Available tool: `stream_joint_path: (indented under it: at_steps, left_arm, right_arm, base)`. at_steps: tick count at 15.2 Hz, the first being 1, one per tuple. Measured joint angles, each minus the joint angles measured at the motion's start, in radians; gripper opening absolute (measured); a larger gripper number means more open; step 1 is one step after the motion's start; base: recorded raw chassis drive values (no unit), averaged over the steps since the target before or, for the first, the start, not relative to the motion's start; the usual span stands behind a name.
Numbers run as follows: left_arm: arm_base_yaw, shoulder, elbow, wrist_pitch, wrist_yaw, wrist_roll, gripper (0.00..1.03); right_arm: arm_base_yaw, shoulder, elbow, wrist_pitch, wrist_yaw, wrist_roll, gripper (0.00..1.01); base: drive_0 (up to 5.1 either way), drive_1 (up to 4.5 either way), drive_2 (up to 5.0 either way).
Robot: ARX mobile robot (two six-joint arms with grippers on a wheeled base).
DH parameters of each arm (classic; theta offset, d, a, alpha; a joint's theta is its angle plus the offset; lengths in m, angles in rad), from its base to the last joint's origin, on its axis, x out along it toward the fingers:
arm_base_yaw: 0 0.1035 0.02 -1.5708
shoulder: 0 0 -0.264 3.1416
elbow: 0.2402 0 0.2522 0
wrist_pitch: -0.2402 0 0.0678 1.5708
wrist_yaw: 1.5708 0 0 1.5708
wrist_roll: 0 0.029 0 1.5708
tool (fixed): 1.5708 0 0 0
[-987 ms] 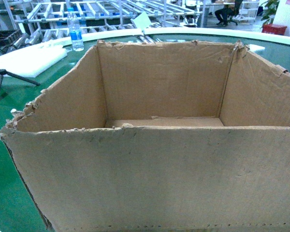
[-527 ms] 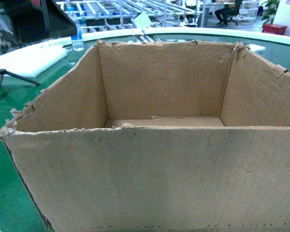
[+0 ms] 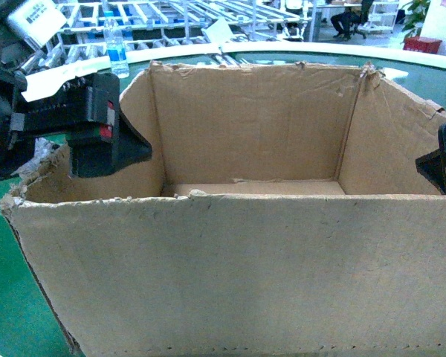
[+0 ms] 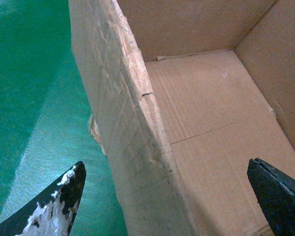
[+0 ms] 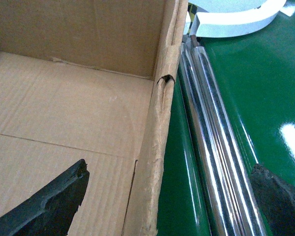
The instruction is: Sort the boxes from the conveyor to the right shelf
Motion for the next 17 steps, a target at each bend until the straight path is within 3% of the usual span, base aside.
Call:
stream_joint_path:
  at_steps: [4,6,7,10,11,13,14,17]
  left_arm:
    - [-0.019,0.010,0.000,-0.005,-0.009,0.006,0.98]
    - [-0.024,0.010,-0.001,-0.007,-0.021,0.002,0.98]
    - [-0.025,0.010,-0.007,-0.006,-0.027,-0.003,0.89]
    - [-0.024,0.010,-0.028,-0.012,-0.038,-0.022,0.52]
    - [-0.026,0.003,-0.029,-0.026,-0.044,-0.023,0.35]
    - [-0.029,-0.008,-0.029,-0.034,-0.086,-0.030,0.18]
    - [-0.035,-0.009,-0.029,-0.036,-0.110,-0.035,0.09]
    - [-0.046,-0.027,-0.032,-0.043,-0.140,-0.045,0.04]
  right_arm:
    - [0.004,0.009,-0.003,0.016,-0.001,0.010,0.98]
    - [-0.017,0.008,-0.011,0.024,-0.010,0.010,0.98]
    - [-0.027,0.008,-0.017,0.032,0.003,0.010,0.90]
    - [-0.016,0.008,-0.021,0.034,0.002,0.010,0.54]
    - [-0.013,0.008,-0.021,0.037,0.003,0.010,0.36]
    - [-0.007,0.008,-0.022,0.042,-0.004,0.015,0.18]
    - [-0.006,0.007,-0.024,0.044,-0.017,0.037,0.07]
    - [-0.008,-0.003,-0.034,0.056,-0.024,0.077,0.04]
  base:
    - [0.0,0.00,0.0]
    - [0.0,0.00,0.0]
    - [0.0,0.00,0.0]
    - [0.0,0.00,0.0]
    - [0.0,0.00,0.0]
    - [0.0,0.00,0.0]
    - [0.0,0.00,0.0]
    - [0.0,0.00,0.0]
